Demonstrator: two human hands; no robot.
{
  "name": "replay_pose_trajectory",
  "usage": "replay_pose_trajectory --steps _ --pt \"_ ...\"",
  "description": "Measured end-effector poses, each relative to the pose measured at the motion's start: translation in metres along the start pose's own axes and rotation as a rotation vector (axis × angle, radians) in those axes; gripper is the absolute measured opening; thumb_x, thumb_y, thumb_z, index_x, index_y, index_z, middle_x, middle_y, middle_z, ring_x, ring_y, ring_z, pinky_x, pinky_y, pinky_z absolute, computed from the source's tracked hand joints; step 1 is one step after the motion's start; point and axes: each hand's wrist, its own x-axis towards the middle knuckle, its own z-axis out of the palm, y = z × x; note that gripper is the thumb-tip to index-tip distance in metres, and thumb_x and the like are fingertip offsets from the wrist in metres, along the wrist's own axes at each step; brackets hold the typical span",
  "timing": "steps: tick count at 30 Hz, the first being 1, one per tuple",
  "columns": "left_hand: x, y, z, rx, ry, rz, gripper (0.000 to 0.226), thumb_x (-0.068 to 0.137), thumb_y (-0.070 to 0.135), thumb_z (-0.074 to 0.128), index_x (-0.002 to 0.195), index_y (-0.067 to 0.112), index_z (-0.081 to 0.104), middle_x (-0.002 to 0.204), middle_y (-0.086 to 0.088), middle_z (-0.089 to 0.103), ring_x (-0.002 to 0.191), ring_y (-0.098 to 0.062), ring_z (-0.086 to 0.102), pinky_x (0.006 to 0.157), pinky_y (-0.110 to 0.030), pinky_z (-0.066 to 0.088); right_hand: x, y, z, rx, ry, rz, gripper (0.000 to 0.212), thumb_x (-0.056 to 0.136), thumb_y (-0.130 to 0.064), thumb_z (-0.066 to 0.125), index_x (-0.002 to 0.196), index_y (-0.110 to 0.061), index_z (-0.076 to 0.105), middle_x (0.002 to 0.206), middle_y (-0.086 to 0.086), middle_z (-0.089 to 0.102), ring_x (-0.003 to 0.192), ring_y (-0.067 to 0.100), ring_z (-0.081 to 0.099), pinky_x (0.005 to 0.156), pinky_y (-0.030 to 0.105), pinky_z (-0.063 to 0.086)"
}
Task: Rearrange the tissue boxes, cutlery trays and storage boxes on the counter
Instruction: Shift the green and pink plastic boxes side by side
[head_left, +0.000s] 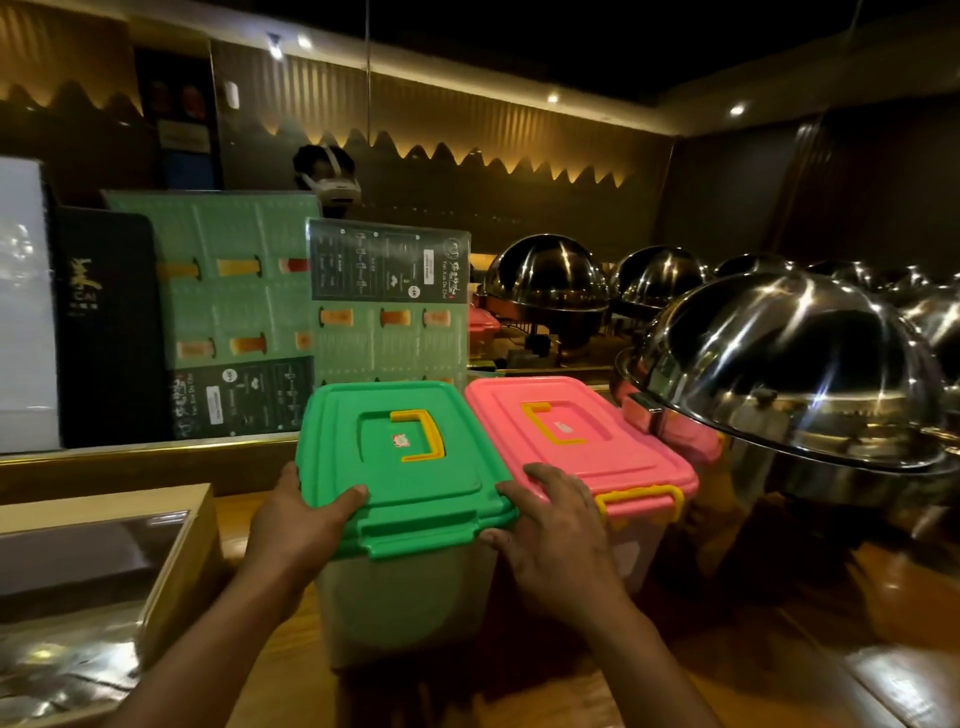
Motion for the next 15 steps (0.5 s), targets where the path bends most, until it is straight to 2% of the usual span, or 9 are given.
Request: replay_pose_trajectory --steps 2,5,15 --pt "-0.0001 -0.0008 -0.0011 0.001 -0.007 0.006 0.051 0.083 0.025 0.078 0.127 0.024 0.054 0.107 0.000 0.069 0.088 -0.018 0.071 0.063 -0.036 0.059 0.0009 0.0008 0.0015 0.003 -0.005 0.002 0.060 0.082 -0.072 0.053 0.132 -0.039 0.056 0.145 -0.005 0.046 0.133 0.022 0.037 0.111 0.044 0.033" --pt "0.0012 -0.0025 -0.0024 0.001 -0.015 0.005 0.054 0.082 0.026 0.078 0.129 0.024 0.053 0.109 0.000 0.070 0.091 -0.020 0.072 0.069 -0.041 0.061 -0.0006 0.0014 0.0026 0.020 -0.003 0.010 0.060 0.082 -0.071 0.054 0.133 -0.040 0.055 0.144 -0.006 0.046 0.133 0.020 0.036 0.111 0.043 0.033" --pt "-0.0006 -0.0023 0.0004 -0.018 0.013 -0.018 0.053 0.080 0.029 0.080 0.127 0.027 0.055 0.111 0.000 0.070 0.094 -0.020 0.072 0.073 -0.042 0.062 -0.0001 0.0058 0.0039 0.048 0.000 -0.004 0.058 0.080 -0.068 0.056 0.128 -0.036 0.060 0.139 -0.001 0.052 0.128 0.024 0.042 0.107 0.048 0.038"
